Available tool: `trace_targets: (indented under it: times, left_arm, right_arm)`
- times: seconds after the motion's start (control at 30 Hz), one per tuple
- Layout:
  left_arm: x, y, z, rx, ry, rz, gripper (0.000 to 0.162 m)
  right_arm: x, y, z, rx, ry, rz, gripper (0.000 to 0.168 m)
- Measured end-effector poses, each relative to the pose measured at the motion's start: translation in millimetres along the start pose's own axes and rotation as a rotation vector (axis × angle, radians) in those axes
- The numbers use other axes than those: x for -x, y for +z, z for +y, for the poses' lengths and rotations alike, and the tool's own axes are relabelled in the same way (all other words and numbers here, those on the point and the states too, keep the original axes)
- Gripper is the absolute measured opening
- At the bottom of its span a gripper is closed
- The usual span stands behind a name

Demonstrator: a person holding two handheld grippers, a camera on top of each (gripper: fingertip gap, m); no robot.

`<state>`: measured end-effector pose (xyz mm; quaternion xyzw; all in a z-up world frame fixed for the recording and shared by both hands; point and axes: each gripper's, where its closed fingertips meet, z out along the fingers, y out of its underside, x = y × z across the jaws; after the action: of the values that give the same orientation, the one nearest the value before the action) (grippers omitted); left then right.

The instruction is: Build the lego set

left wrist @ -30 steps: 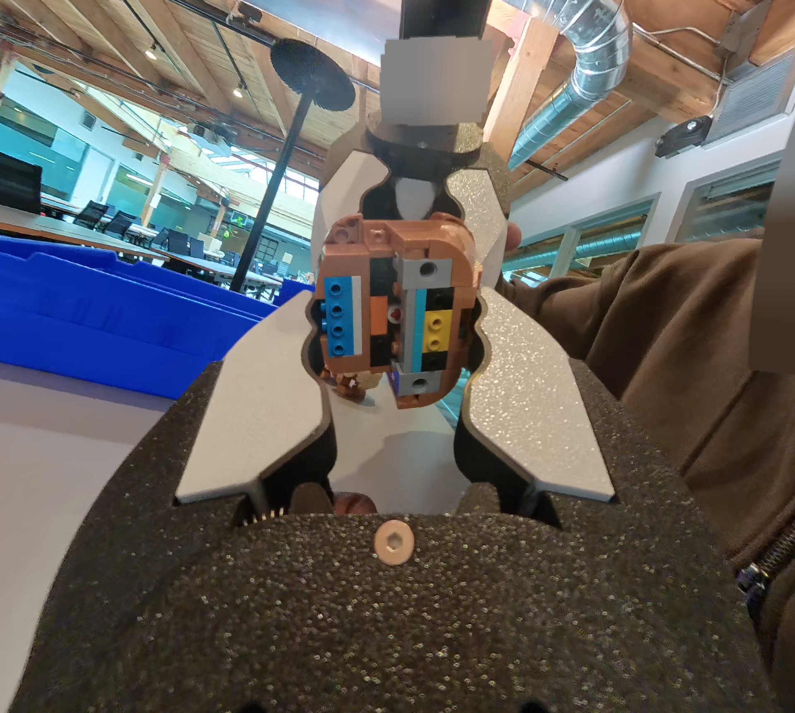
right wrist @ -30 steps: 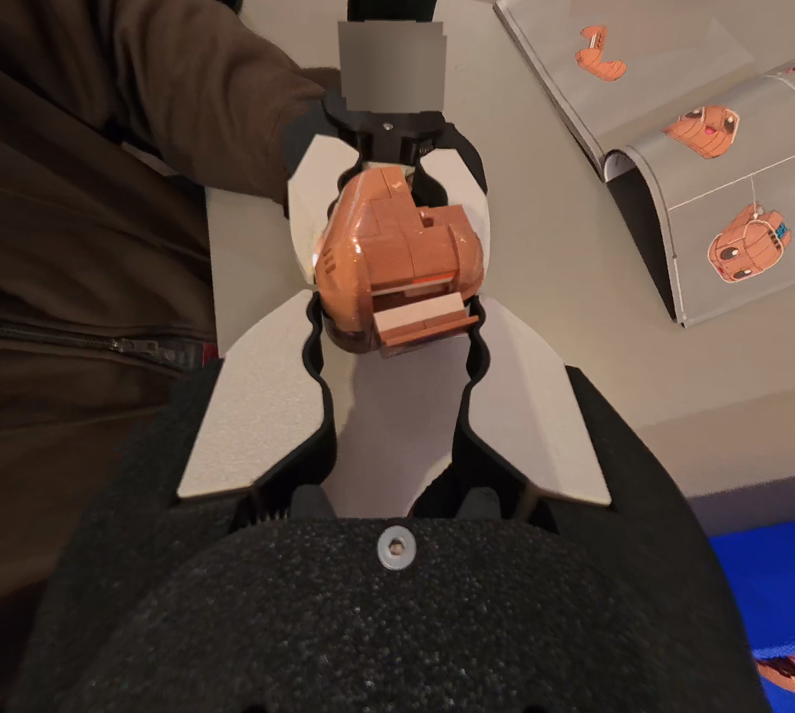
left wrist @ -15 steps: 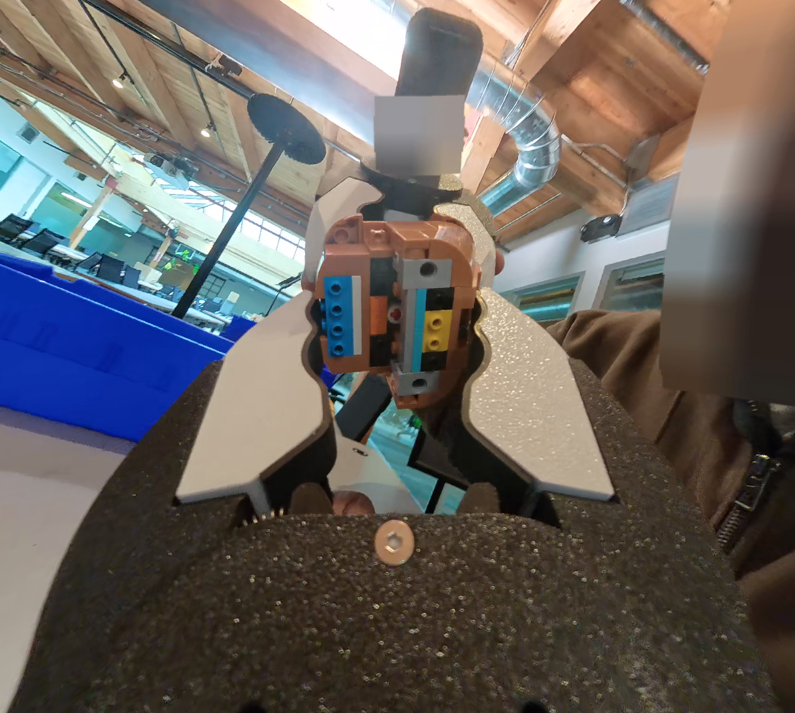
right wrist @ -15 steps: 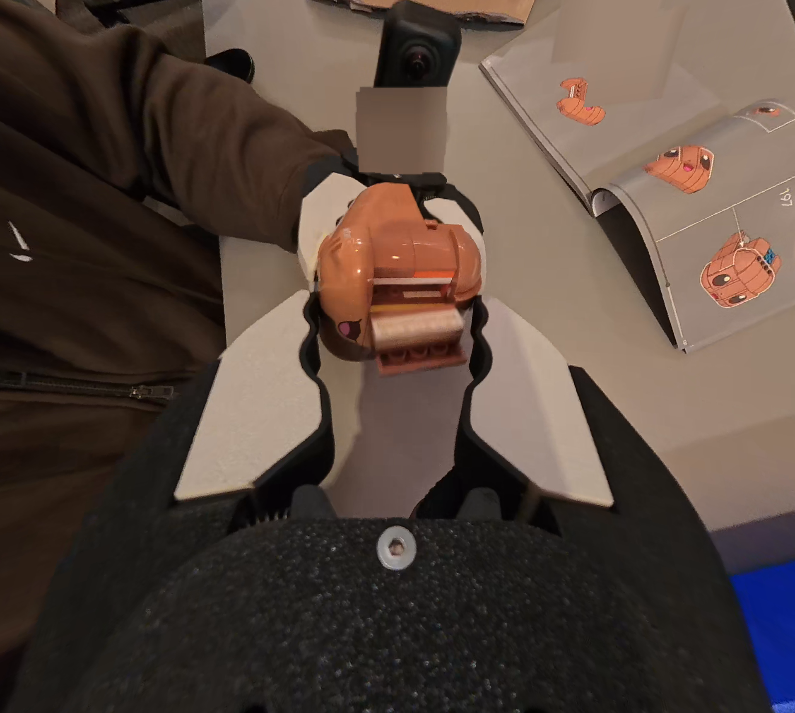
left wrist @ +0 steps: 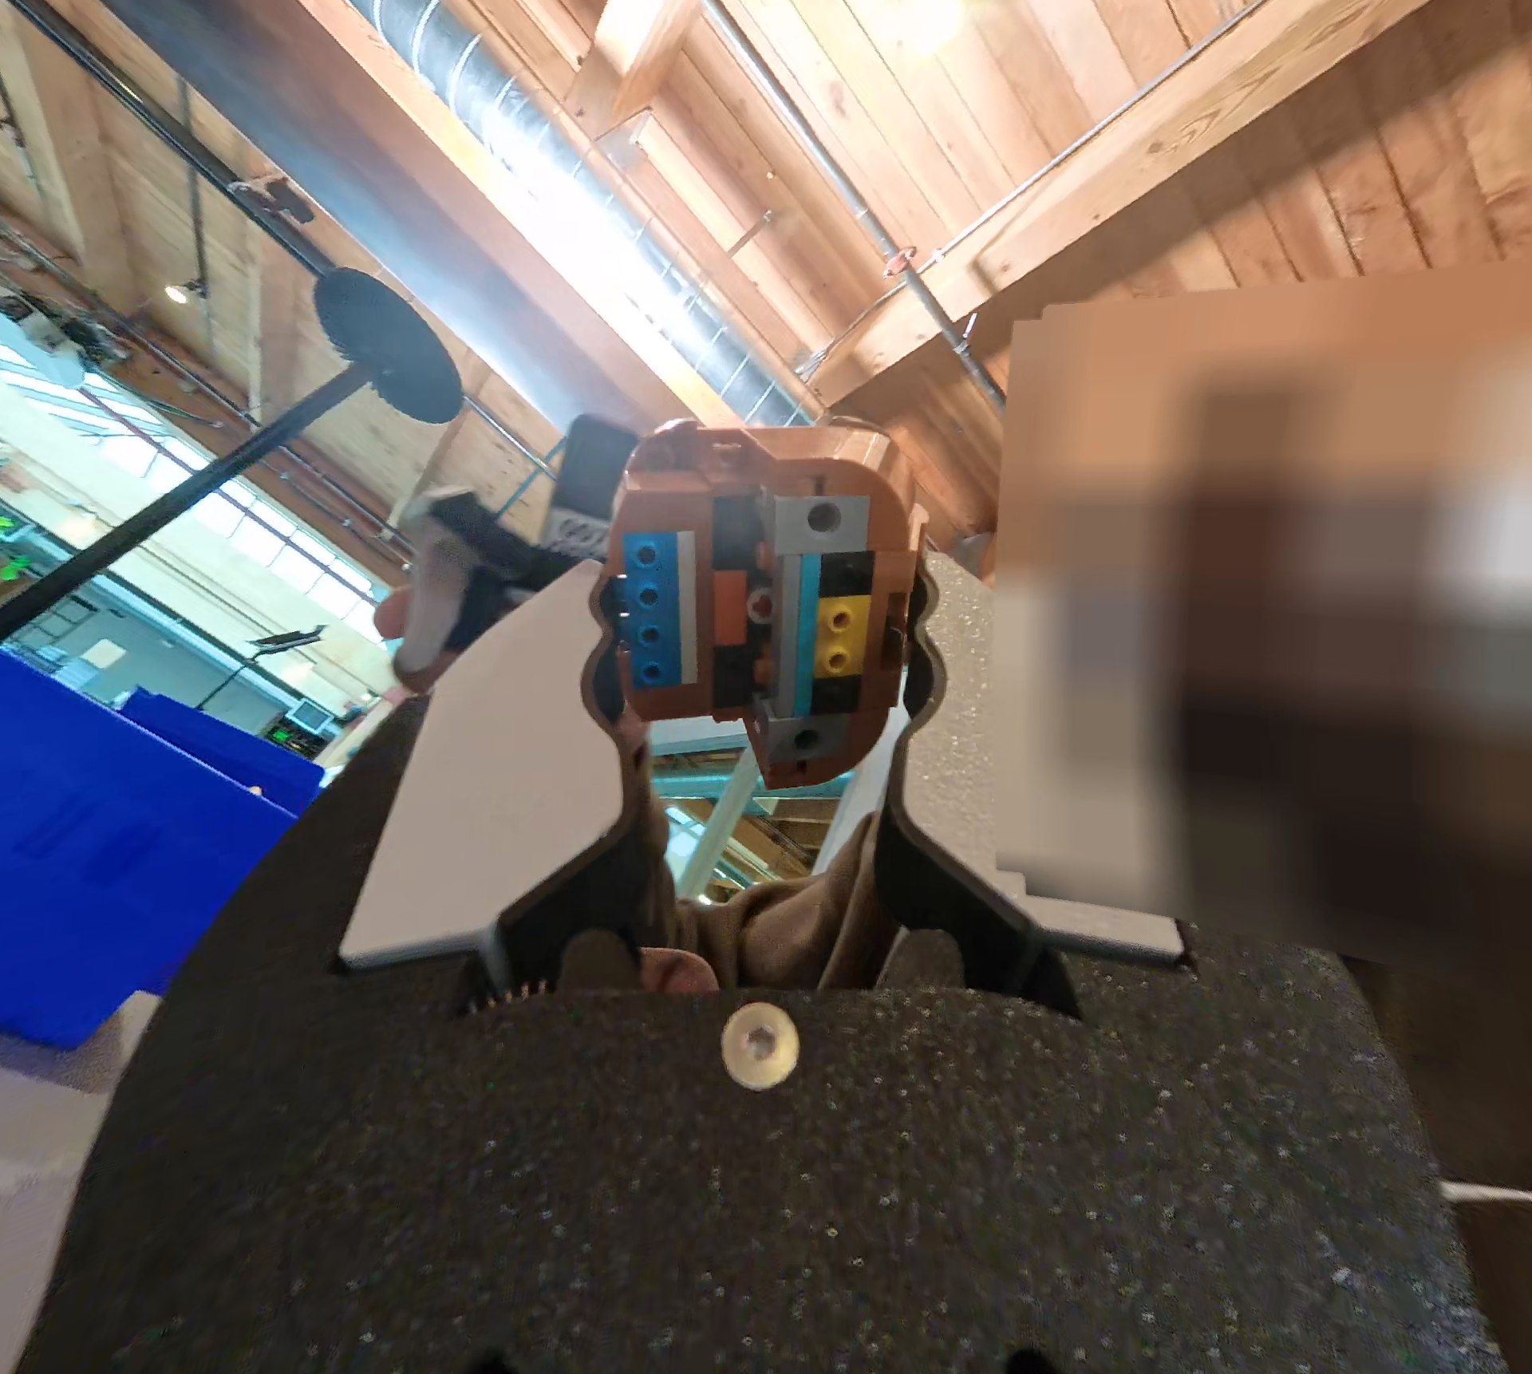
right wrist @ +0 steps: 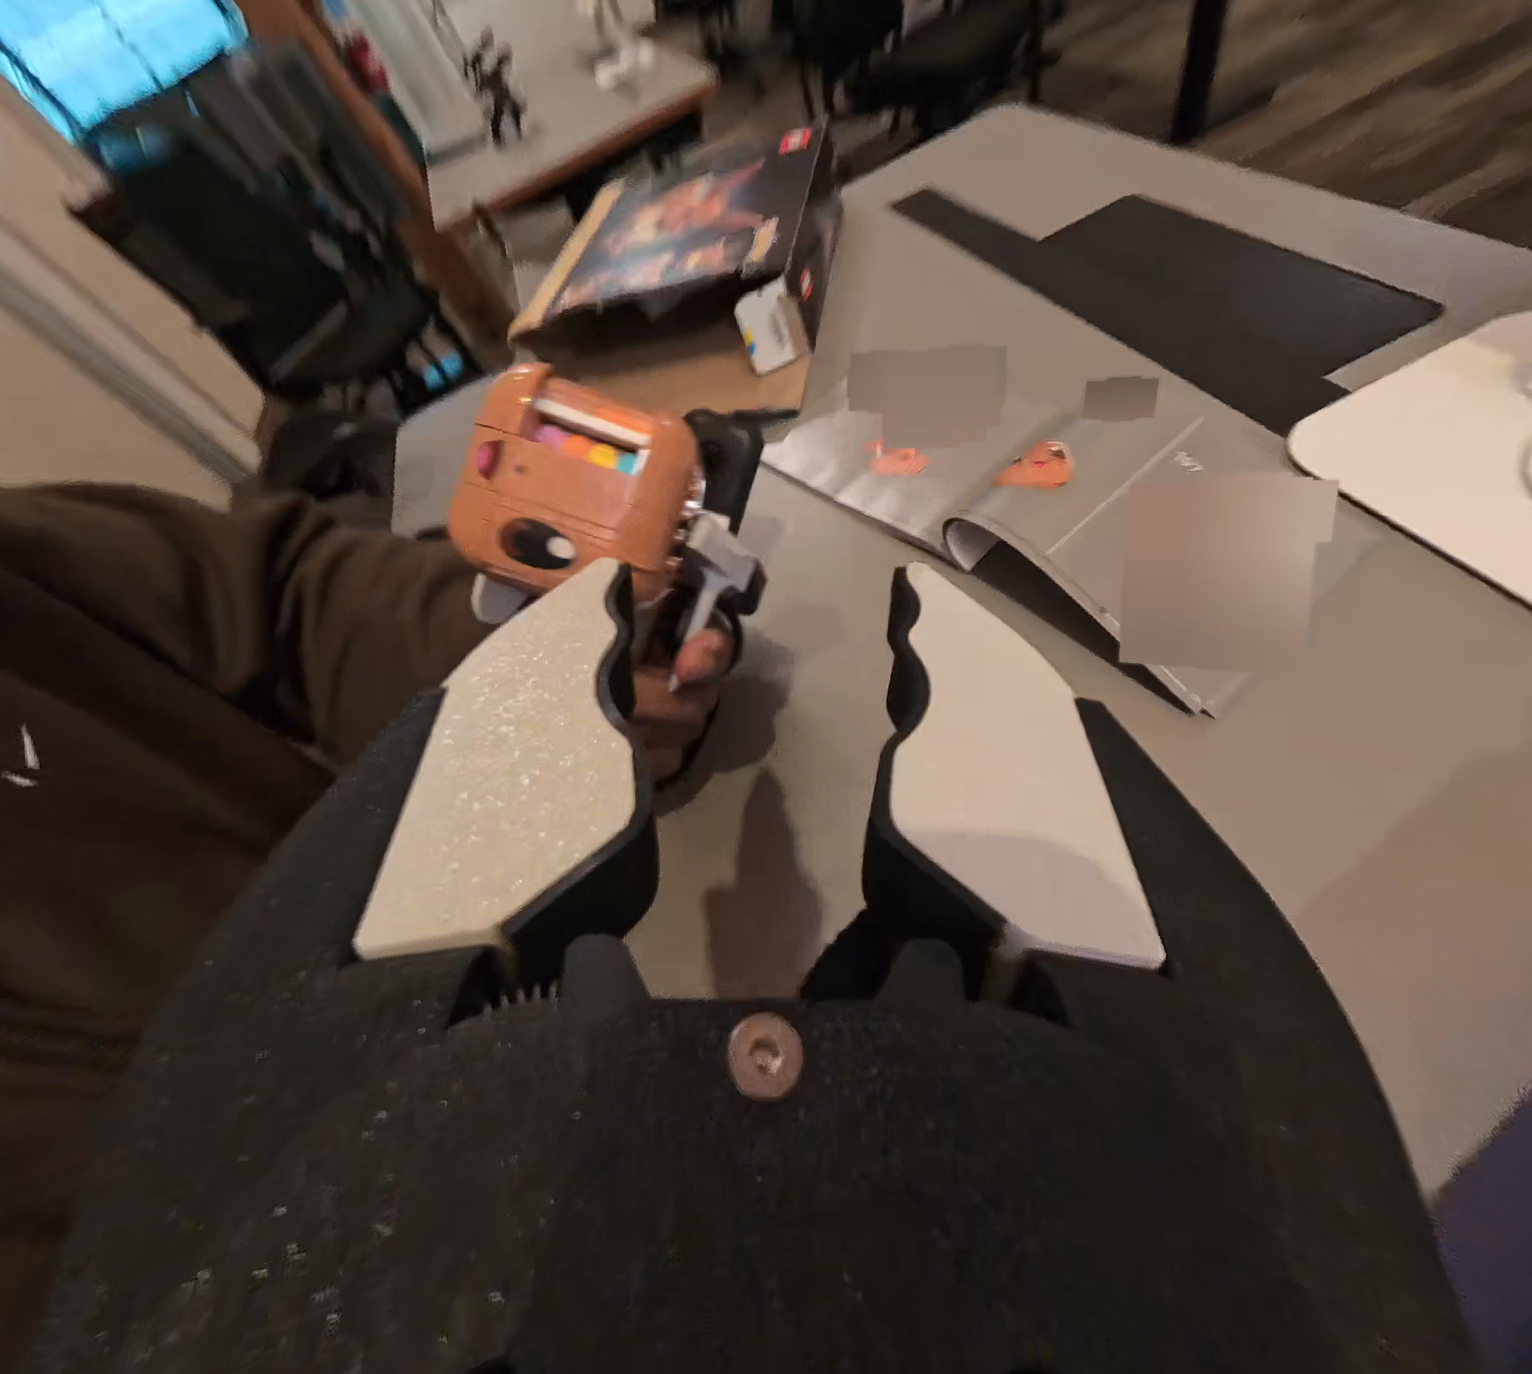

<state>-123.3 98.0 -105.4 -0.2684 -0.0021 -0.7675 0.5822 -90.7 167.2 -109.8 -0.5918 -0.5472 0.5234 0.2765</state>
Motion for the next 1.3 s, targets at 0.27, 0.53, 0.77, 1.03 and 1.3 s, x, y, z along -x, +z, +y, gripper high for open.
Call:
trace_targets:
  times: [0.27,0.53,0.77,1.03,1.3]
  left_arm:
    - [-9,3,7,0.031,-0.088,0.102,0.067]
    - [-14,8,21,0.105,-0.12,0.147,0.067]
    - [-15,11,33,0.173,-0.128,0.15,0.067]
    - [-18,15,56,0.29,-0.132,0.16,0.066]
    - [-19,15,63,0.336,-0.121,0.161,0.066]
  right_arm:
    - [-27,-30,13,-0.227,0.103,-0.047,0.057]
    - [17,-18,17,-0.178,-0.043,-0.092,0.058]
    - [52,-6,15,-0.229,-0.105,-0.179,0.06]
    - [71,5,19,-0.244,-0.076,-0.265,0.065]
    - [75,6,27,-0.225,-0.012,-0.351,0.069]
